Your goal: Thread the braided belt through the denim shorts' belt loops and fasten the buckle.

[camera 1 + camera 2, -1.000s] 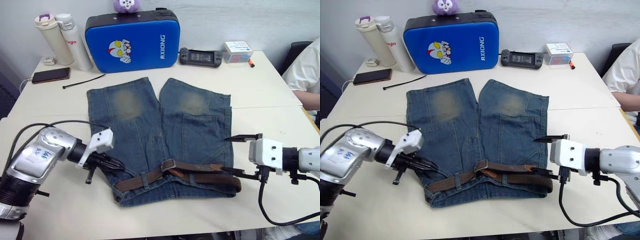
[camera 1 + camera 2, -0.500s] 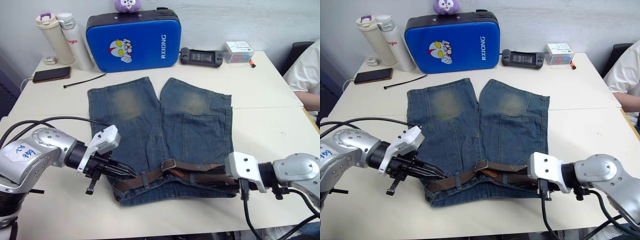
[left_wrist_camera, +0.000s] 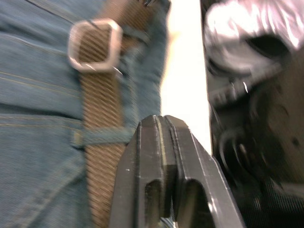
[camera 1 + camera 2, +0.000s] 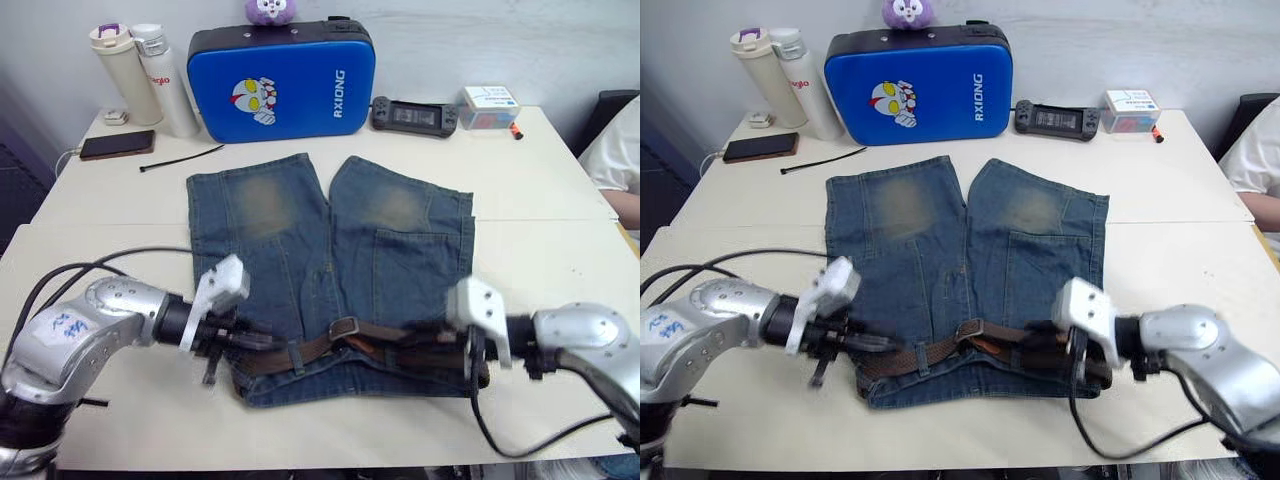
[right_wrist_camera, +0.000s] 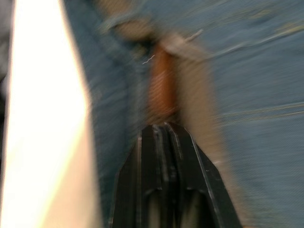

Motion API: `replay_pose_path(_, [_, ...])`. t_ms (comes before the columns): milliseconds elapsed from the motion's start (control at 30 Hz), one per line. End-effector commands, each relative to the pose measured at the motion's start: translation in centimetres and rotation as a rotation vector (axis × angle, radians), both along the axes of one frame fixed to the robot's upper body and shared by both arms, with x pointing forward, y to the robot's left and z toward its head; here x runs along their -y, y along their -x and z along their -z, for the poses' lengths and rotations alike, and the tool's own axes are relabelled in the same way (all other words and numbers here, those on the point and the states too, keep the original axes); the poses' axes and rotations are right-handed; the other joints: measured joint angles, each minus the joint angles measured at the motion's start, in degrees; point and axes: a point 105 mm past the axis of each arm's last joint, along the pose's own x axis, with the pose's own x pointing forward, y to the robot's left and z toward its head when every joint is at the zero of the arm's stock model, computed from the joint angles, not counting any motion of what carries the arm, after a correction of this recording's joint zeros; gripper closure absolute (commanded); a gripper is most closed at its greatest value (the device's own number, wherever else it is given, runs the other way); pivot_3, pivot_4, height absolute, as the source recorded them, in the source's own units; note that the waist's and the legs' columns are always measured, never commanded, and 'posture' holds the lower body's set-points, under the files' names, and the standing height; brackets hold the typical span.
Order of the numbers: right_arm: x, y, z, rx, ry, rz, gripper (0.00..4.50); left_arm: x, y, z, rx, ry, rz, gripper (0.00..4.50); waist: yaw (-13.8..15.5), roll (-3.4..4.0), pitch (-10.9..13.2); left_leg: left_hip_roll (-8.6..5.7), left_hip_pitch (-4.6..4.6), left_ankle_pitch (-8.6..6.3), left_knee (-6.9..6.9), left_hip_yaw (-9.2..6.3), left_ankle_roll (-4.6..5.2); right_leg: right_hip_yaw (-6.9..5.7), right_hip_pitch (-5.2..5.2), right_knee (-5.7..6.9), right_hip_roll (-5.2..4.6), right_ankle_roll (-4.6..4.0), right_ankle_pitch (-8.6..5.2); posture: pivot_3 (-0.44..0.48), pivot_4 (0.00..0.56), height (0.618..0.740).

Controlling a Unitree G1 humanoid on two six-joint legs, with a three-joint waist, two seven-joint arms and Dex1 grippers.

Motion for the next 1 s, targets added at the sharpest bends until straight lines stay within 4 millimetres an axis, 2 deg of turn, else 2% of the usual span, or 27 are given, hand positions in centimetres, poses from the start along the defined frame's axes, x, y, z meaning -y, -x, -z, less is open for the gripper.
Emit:
replay_pose_path(33, [1.7,-3.1,-1.4,0.119,0.016,0.111,2.44,-1.2,-3.6,-1.1,0.109,-0.005,-0.172,2.68,-0.10,-0.08,0.05,-0.01,-0.01,0.01,-0.02,0.00,-0.01,-0.01,-0.01,-0.01,0.00,0.00,0.03,0.000,0.150,0.725])
replay_pose_path(67, [2.2,-4.5,-1.5,0.163,0.037,0.149,2.02,-1.4,-4.4,-0.9,0.114,-0.014,-0.205,2.30,-0.18,-0.08,0.04,-0.03,-0.01,0.01,-0.06,0.00,-0.01,-0.01,-0.02,-0.02,0.00,0.00,0.03,0.000,0.150,0.725])
replay_pose_path(167, [2.5,-7.2,-1.1,0.151,0.045,0.198,0.54,-1.7,-7.2,0.0,0.147,-0.066,-0.325,0.97,-0.27,-0.08,0.06,-0.15,-0.08,0.05,-0.10,0.07,0.01,0.00,-0.12,-0.01,-0.01,0.05,0.06,0.000,0.150,0.725])
replay_pose_path(200, [2.3,-7.8,-0.8,0.115,0.034,0.201,0.53,-1.6,-7.7,0.6,0.143,-0.089,-0.343,0.56,-0.35,-0.10,0.08,-0.16,-0.07,0.06,-0.11,0.09,0.02,0.00,-0.12,0.01,-0.01,0.06,0.06,0.000,0.150,0.725])
replay_pose_path(300, [1.8,-8.5,0.6,0.041,0.058,0.175,0.53,-1.2,-8.5,2.1,0.150,-0.182,-0.332,0.56,-0.37,-0.11,0.09,-0.15,-0.13,0.09,-0.14,0.10,0.03,-0.04,-0.16,0.12,0.03,0.09,0.07,0.000,0.150,0.725])
replay_pose_path(400, [1.8,-8.6,2.4,-0.024,0.111,0.162,0.53,-0.8,-8.7,3.0,0.124,-0.200,-0.332,0.56,-0.34,-0.12,0.09,-0.15,-0.31,0.09,-0.16,0.10,0.04,-0.05,-0.30,0.10,0.05,0.10,0.08,0.000,0.150,0.725])
replay_pose_path(533, [2.5,-8.2,4.7,-0.158,0.156,0.208,0.53,-0.7,-8.0,5.1,0.089,-0.309,-0.289,0.56,-0.22,-0.12,0.09,-0.20,-0.50,0.12,-0.06,0.09,0.10,-0.07,-0.41,0.10,0.02,0.20,0.13,0.000,0.150,0.725])
replay_pose_path(700, [2.9,-7.4,6.6,-0.229,0.230,0.239,0.53,-0.3,-7.5,6.8,0.066,-0.358,-0.273,0.56,-0.13,-0.16,0.01,-0.22,-0.01,0.13,-0.09,0.03,0.12,-0.06,0.09,0.00,-0.04,0.24,0.15,0.000,0.150,0.725])
replay_pose_path(733, [2.8,-7.3,6.9,-0.246,0.234,0.247,0.53,-0.1,-7.4,6.9,0.060,-0.353,-0.265,1.11,-0.13,-0.16,-0.01,-0.22,0.00,0.12,-0.09,0.02,0.10,-0.06,0.11,0.00,-0.05,0.24,0.15,0.000,0.150,0.725])
replay_pose_path(800, [2.9,-7.0,7.3,-0.265,0.251,0.259,0.53,0.2,-7.1,6.9,0.046,-0.344,-0.256,1.78,-0.12,-0.16,-0.08,-0.23,0.00,0.12,-0.11,0.01,0.10,-0.05,0.11,0.00,-0.06,0.24,0.15,0.000,0.150,0.725])
replay_pose_path(900, [2.7,-6.4,7.9,-0.297,0.259,0.255,1.32,0.4,-6.7,6.9,0.038,-0.334,-0.242,3.01,-0.06,-0.20,-0.28,-0.24,-0.01,0.11,-0.12,-0.02,0.10,-0.06,0.12,-0.01,-0.06,0.24,0.15,0.000,0.150,0.725])
replay_pose_path(1000, [2.4,-6.2,7.9,-0.297,0.249,0.247,2.59,0.5,-6.4,6.9,0.028,-0.322,-0.231,4.28,-0.09,-0.28,-0.46,-0.24,0.00,0.11,-0.13,-0.03,0.10,-0.07,0.14,-0.04,-0.06,0.24,0.15,0.000,0.150,0.725])
